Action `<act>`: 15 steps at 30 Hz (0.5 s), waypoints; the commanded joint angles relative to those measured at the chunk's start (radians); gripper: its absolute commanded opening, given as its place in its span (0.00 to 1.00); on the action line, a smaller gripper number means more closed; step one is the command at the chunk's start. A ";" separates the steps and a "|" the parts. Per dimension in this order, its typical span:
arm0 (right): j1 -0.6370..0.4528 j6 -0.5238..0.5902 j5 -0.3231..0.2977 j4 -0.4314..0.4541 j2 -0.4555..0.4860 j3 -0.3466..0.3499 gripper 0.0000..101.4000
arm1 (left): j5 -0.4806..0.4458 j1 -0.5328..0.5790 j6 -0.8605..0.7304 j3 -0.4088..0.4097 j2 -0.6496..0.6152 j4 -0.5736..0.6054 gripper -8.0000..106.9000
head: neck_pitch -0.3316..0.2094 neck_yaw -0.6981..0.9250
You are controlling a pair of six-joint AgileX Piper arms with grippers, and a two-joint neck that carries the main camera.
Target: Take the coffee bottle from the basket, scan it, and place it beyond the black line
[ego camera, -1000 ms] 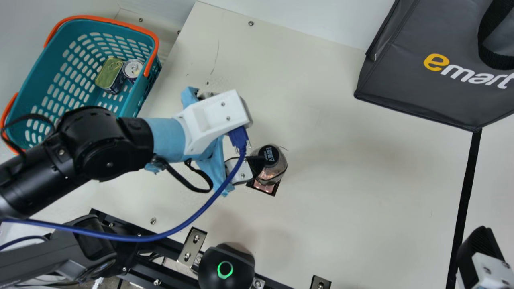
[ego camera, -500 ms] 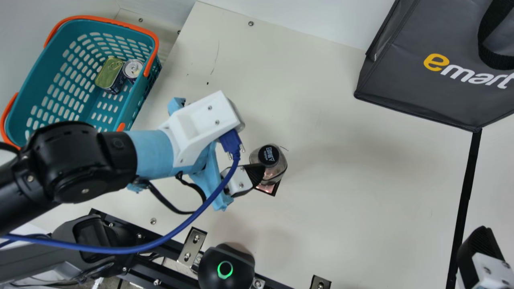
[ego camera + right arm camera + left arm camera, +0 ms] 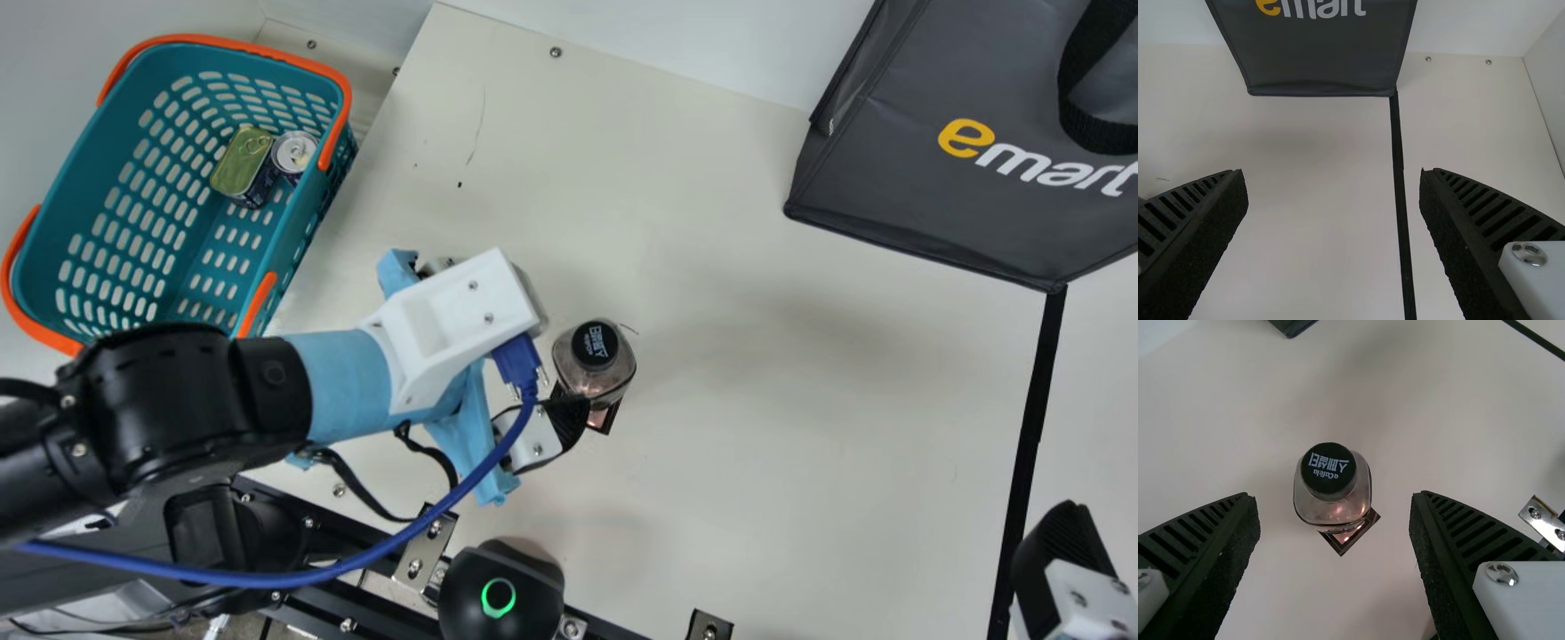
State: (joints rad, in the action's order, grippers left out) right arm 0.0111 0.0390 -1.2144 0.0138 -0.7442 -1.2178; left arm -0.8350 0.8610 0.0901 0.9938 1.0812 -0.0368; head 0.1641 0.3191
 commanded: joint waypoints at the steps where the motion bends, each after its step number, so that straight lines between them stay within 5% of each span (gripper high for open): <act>1: 0.000 0.000 0.000 0.000 0.000 0.000 0.90 | 0.009 0.007 0.011 -0.007 0.007 -0.010 0.85 | -0.026 0.002; 15: 0.000 0.000 0.000 0.000 0.000 0.000 0.90 | 0.077 0.029 0.095 -0.021 0.089 -0.069 0.85 | -0.026 0.002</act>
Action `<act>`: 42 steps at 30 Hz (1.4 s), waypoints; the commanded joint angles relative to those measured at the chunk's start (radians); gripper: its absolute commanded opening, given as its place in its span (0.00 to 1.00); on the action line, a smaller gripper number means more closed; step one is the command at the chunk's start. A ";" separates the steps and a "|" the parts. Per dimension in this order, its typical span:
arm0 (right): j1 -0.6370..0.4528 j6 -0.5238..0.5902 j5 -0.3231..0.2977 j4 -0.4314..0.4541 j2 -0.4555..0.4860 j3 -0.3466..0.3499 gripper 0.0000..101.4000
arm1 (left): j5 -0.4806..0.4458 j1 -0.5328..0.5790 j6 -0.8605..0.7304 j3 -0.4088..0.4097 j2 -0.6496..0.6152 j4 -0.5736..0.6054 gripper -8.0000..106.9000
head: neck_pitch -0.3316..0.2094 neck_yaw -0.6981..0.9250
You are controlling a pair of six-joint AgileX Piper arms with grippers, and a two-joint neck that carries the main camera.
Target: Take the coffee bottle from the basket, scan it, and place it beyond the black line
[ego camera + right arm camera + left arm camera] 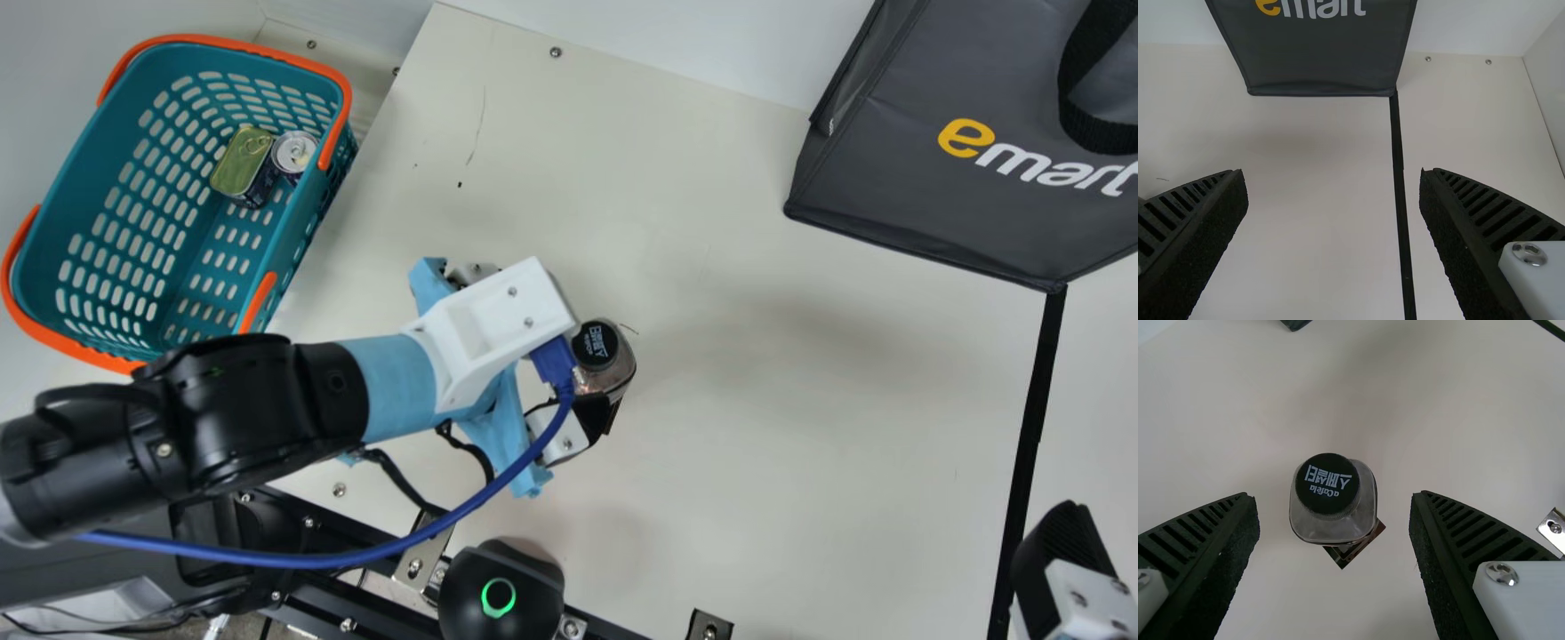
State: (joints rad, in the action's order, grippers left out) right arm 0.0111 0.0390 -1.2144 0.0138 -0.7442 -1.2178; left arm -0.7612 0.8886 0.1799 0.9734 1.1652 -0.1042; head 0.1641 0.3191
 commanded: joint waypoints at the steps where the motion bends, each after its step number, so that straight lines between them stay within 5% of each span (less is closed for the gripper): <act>1: 0.000 0.000 0.000 0.000 0.000 0.000 0.90 | 0.007 0.002 0.011 -0.001 0.012 -0.004 0.85 | -0.026 0.002; 36: 0.000 0.000 0.000 0.000 0.000 0.000 0.90 | 0.141 -0.083 0.047 -0.030 0.158 -0.022 0.85 | -0.026 0.002; 42: 0.000 0.000 0.000 0.000 0.000 0.000 0.90 | 0.145 -0.077 0.052 -0.021 0.162 -0.010 0.50 | -0.026 0.002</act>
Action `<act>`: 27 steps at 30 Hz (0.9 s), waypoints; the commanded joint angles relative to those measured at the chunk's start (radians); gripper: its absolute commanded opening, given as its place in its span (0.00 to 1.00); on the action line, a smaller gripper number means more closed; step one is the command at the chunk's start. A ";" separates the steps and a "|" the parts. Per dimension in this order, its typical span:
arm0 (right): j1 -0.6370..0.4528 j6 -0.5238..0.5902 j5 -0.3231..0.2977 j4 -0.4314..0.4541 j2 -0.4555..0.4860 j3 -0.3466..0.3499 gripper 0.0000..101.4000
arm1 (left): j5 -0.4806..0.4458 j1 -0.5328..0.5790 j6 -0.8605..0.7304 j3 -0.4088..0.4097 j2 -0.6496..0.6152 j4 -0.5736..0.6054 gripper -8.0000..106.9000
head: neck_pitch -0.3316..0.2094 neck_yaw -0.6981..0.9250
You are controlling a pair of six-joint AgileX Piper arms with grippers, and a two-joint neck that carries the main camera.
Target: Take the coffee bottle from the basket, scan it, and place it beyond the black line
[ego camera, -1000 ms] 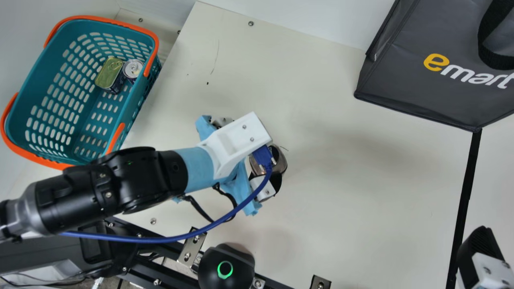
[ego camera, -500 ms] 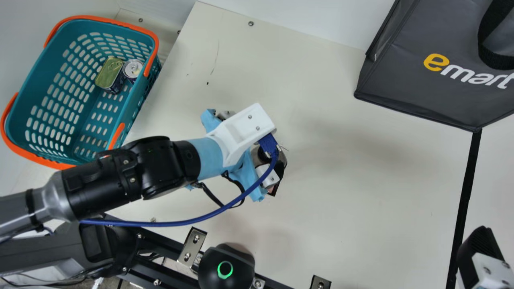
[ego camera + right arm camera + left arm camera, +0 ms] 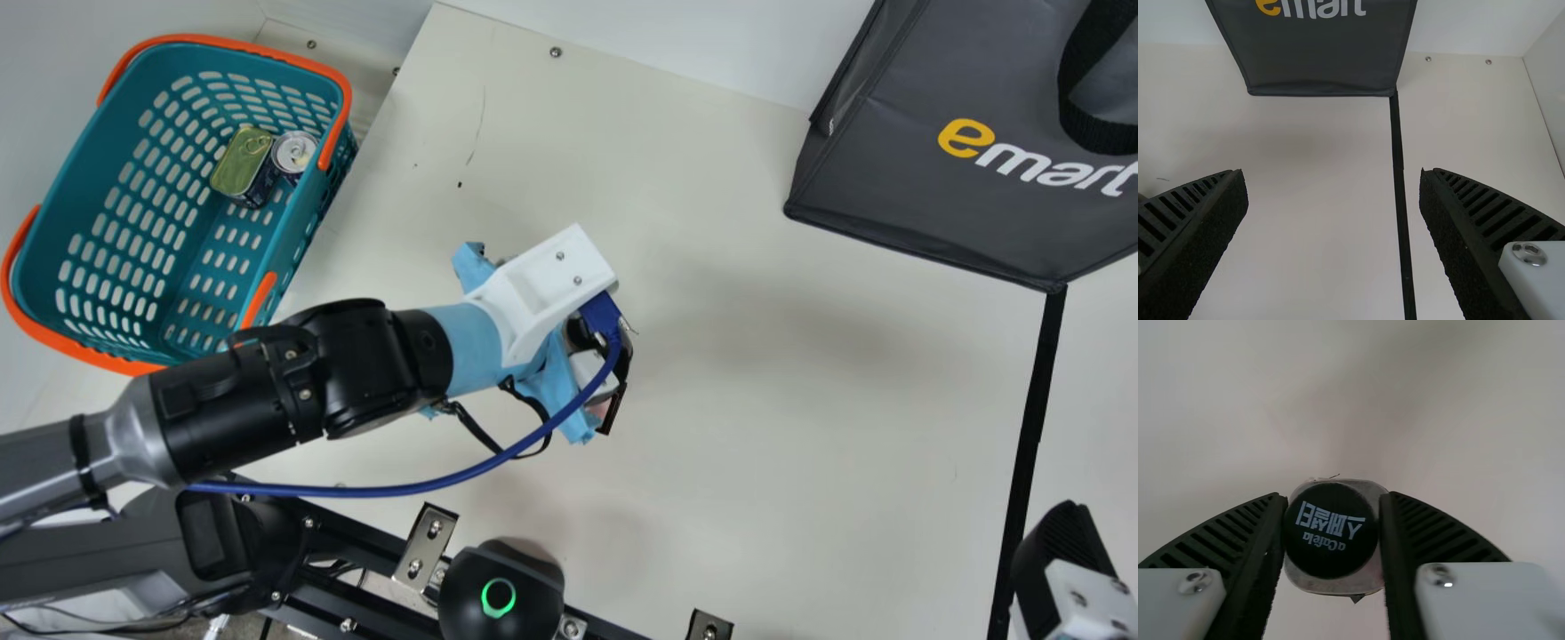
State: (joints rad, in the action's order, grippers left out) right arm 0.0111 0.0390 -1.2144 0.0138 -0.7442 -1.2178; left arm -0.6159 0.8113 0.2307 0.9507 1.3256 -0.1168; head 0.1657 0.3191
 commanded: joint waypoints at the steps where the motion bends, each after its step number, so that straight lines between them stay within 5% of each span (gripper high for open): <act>1: 0.000 0.000 0.000 0.000 0.000 0.000 0.90 | 0.000 0.002 0.001 0.003 0.002 0.005 0.45 | -0.027 0.002; 6: 0.000 0.000 0.000 0.000 0.000 0.000 0.90 | -0.004 0.004 -0.005 0.012 0.001 0.020 0.16 | -0.027 0.002; 27: 0.000 0.000 0.000 0.000 0.000 0.000 0.90 | 0.004 -0.080 -0.483 -0.014 -0.088 0.307 0.16 | -0.027 0.002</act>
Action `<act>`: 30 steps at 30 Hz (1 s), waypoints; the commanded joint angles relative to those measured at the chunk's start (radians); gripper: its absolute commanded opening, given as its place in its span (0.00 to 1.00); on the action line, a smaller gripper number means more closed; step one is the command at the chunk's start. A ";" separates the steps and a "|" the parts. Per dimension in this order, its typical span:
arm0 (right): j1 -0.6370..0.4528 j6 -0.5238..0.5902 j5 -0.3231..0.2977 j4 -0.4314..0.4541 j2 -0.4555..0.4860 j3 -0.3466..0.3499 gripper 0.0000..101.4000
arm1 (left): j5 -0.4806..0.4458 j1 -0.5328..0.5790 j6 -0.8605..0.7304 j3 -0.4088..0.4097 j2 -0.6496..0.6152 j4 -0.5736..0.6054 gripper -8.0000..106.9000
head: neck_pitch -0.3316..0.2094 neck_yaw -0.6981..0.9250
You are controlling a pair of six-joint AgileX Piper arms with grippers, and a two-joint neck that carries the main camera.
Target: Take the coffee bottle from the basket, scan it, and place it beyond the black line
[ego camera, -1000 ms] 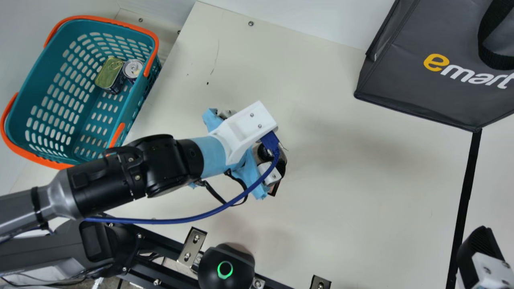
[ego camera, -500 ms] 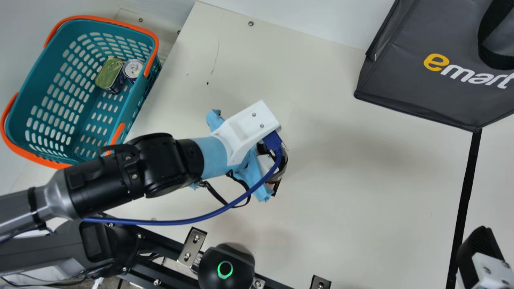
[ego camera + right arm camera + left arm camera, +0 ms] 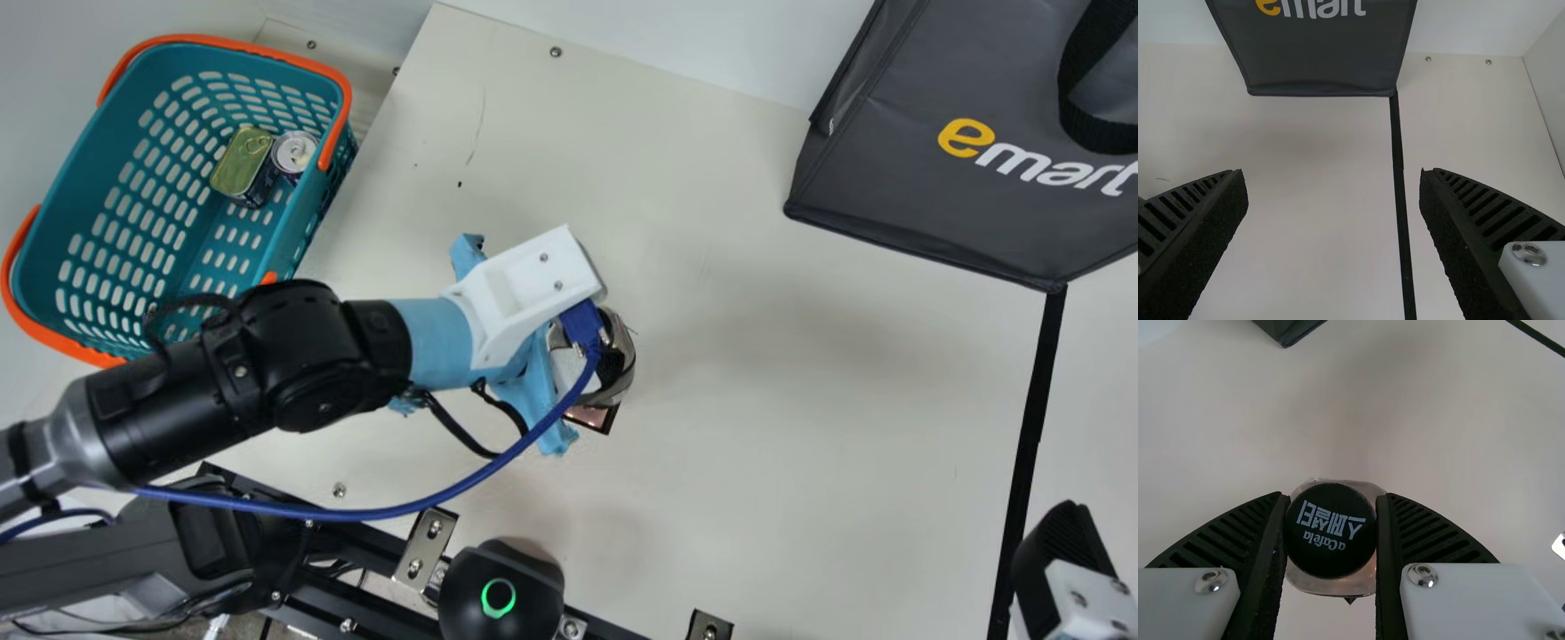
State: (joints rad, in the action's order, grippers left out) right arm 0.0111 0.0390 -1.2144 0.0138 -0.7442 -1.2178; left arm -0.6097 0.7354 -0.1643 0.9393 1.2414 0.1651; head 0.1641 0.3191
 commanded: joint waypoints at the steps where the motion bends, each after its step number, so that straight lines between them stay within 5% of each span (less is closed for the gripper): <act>1: 0.000 0.000 0.000 0.000 0.000 0.000 0.90 | -0.003 -0.009 -0.116 -0.005 -0.008 0.039 0.16 | -0.026 0.002; 30: 0.000 0.000 0.000 0.000 0.000 0.000 0.90 | -0.041 -0.127 -0.730 -0.077 -0.040 0.369 0.16 | -0.026 0.002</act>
State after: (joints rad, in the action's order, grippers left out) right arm 0.0111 0.0390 -1.2144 0.0138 -0.7442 -1.2178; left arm -0.6480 0.6116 -0.8728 0.8645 1.1995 0.5248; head 0.1641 0.3191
